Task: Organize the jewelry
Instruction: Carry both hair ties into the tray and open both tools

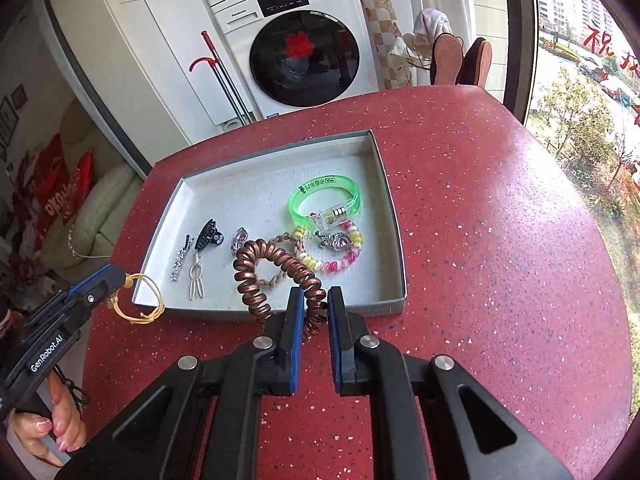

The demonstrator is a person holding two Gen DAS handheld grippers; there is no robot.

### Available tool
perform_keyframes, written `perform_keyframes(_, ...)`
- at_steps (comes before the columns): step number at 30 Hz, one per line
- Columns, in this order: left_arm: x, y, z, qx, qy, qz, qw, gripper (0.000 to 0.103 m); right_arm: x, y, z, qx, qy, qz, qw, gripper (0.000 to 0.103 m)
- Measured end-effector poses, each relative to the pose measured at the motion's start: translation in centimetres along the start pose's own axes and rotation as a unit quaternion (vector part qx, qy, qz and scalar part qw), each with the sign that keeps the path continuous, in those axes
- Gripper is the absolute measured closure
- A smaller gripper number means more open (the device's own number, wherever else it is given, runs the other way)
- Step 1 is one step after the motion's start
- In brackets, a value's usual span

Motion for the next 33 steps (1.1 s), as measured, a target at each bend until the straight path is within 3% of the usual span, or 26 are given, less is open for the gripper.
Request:
perform_keyframes(16,1.4,7.6,0.8,0.017,0.020,0.036,0.9990,0.071,1.3,5.9,0.3,-0.037,-0.028,0.031,0.998,0.090)
perform_keyframes(26,-0.2,10.2,2.6,0.074,0.045,0.063,0.9942,0.071,1.0,8.1,0.3,-0.048,-0.030,0.039,0.998,0.089)
perform_keyframes(30,-0.7,10.5,2.7,0.081,0.052,0.070,0.9929,0.071,0.8,7.9,0.6,-0.046,-0.032,0.040,0.998,0.089)
perform_keyframes(32,-1.0,10.7,2.7,0.080,0.050,0.075,0.9928,0.071,0.7,7.8,0.6,-0.043,-0.030,0.043,0.998,0.080)
perform_keyframes(33,-1.1,10.8,2.7,0.079,0.050,0.078,0.9926,0.071,0.6,7.8,0.6,-0.041,-0.030,0.044,0.998,0.067)
Point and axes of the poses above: each gripper's, at about its wrist camera, not at the fingertips, and y roughly the way its jaws point, z to its left, x to its top, the point moved 9 cm from there along y, roughly the way its jaws point, and after that the axes turned 9 degrees about -x, right-handed, at the moved point
